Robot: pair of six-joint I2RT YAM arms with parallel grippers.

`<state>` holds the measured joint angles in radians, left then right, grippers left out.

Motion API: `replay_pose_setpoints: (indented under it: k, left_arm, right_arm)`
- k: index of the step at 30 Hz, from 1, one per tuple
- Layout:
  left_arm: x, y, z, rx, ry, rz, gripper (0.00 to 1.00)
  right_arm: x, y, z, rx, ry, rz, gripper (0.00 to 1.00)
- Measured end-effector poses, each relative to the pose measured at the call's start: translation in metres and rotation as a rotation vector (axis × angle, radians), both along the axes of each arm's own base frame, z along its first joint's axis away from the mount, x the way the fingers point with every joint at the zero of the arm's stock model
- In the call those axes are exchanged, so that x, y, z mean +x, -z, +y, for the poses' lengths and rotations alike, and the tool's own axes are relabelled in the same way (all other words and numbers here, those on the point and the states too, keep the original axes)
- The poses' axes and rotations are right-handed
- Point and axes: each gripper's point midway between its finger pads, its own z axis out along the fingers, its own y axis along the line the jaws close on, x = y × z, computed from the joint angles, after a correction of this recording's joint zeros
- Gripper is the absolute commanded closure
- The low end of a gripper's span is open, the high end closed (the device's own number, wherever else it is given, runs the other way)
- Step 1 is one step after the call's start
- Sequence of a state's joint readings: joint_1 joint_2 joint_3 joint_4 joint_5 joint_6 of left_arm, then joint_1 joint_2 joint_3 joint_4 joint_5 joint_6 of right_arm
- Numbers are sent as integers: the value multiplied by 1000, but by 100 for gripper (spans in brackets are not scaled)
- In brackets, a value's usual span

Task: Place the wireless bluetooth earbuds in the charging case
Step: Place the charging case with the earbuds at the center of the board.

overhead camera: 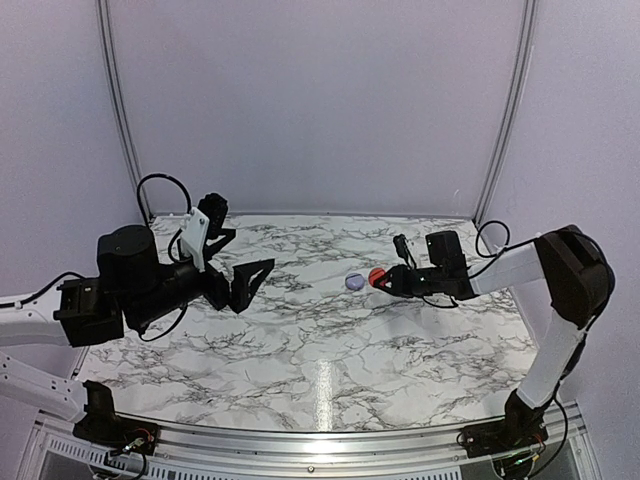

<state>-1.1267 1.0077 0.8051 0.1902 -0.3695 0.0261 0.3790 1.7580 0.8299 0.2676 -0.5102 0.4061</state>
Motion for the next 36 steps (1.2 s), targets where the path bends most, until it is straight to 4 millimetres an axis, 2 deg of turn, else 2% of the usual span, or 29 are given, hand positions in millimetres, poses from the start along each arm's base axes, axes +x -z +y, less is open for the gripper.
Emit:
replay_pose_setpoints:
  k: [4, 7, 12, 16, 19, 23, 27, 33, 34, 36]
  left_arm:
    - [0, 7, 4, -5, -8, 2, 1]
    - [-1, 9, 5, -32, -11, 7, 1]
    - [0, 7, 6, -67, -19, 9, 1]
    - [0, 7, 10, -83, -28, 5, 1]
    - [0, 9, 14, -88, -40, 3, 1]
    - [1, 10, 20, -88, -65, 1, 1]
    - [5, 9, 25, -92, -101, 3, 1]
    - [10, 8, 30, -83, -132, 40, 1]
    - [13, 7, 32, -79, -141, 49, 1]
    - [19, 5, 34, -78, -160, 67, 1]
  right_arm:
    - [18, 0, 3, -12, -1, -7, 96]
    - [30, 9, 1, -22, 5, 12, 95]
    - [34, 32, 0, -41, -7, 78, 94]
    - [36, 43, 2, -49, -15, 115, 89]
    - [38, 43, 3, -49, -18, 124, 75]
    - [40, 42, 2, -58, -10, 131, 63]
    - [41, 41, 0, -71, 0, 126, 44]
    - [41, 32, -12, -115, 31, 109, 20]
    - [41, 29, -15, -122, 40, 104, 6]
    - [40, 21, -21, -132, 50, 93, 1]
